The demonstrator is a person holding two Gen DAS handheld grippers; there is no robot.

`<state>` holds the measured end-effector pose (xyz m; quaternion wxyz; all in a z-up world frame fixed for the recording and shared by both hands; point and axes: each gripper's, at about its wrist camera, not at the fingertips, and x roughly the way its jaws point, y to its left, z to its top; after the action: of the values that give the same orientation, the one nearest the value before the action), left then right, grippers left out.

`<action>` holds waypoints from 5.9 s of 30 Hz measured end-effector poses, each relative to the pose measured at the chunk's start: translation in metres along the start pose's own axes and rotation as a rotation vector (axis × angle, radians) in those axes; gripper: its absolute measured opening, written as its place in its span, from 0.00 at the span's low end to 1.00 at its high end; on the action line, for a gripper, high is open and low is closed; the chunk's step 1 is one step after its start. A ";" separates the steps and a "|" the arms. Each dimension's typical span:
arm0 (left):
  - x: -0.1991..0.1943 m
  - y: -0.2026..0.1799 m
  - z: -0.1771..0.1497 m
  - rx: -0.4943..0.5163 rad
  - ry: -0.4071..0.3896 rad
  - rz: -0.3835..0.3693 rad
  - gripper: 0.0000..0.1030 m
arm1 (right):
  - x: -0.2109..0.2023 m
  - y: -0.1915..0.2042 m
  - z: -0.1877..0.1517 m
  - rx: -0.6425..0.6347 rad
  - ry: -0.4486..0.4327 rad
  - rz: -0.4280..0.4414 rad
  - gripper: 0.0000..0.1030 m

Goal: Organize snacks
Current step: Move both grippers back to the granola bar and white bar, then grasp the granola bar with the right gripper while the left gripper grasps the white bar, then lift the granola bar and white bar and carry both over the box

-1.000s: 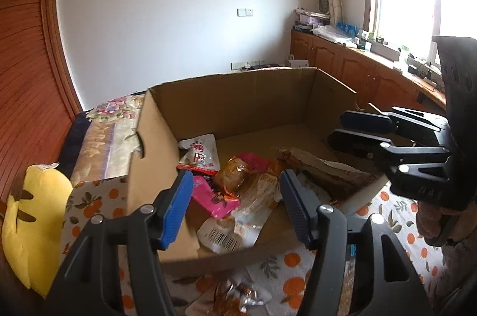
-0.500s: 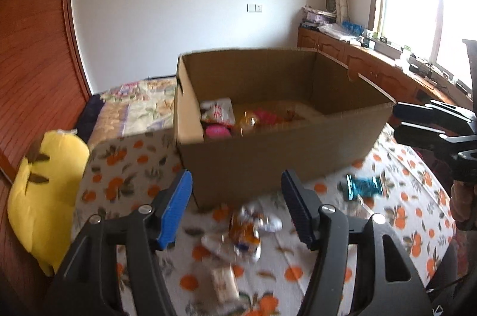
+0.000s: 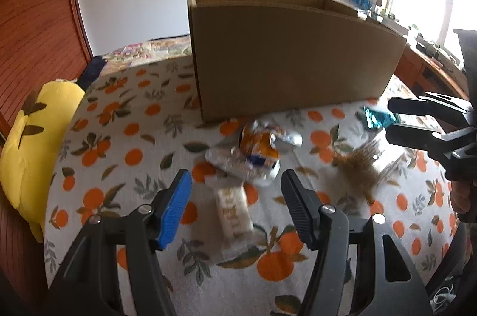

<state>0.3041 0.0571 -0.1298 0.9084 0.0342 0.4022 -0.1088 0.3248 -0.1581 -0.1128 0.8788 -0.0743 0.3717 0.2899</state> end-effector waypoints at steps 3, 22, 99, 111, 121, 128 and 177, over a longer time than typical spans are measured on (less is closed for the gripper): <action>0.003 0.001 -0.005 0.001 0.019 -0.005 0.61 | 0.010 -0.002 -0.002 0.010 0.024 0.020 0.65; 0.016 -0.002 -0.012 0.002 0.066 0.008 0.63 | 0.035 0.004 -0.016 -0.009 0.194 0.138 0.66; -0.083 -0.060 -0.012 0.051 -0.098 -0.046 0.18 | -0.060 -0.004 -0.092 0.076 0.115 -0.096 0.45; -0.092 -0.084 -0.003 0.076 -0.130 -0.087 0.18 | -0.089 -0.004 -0.080 0.121 0.016 -0.100 0.45; -0.103 -0.097 0.005 0.096 -0.160 -0.097 0.18 | -0.126 -0.003 -0.066 0.130 -0.067 -0.106 0.45; -0.119 -0.097 0.020 0.092 -0.209 -0.095 0.18 | -0.147 0.000 -0.055 0.120 -0.118 -0.110 0.45; -0.008 -0.033 0.169 0.094 -0.254 -0.045 0.18 | -0.047 -0.060 0.104 -0.016 -0.206 -0.073 0.45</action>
<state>0.4133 0.0009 -0.0094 0.9468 0.0538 0.2789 -0.1514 0.3966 -0.1930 -0.0107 0.9217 -0.0647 0.2741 0.2669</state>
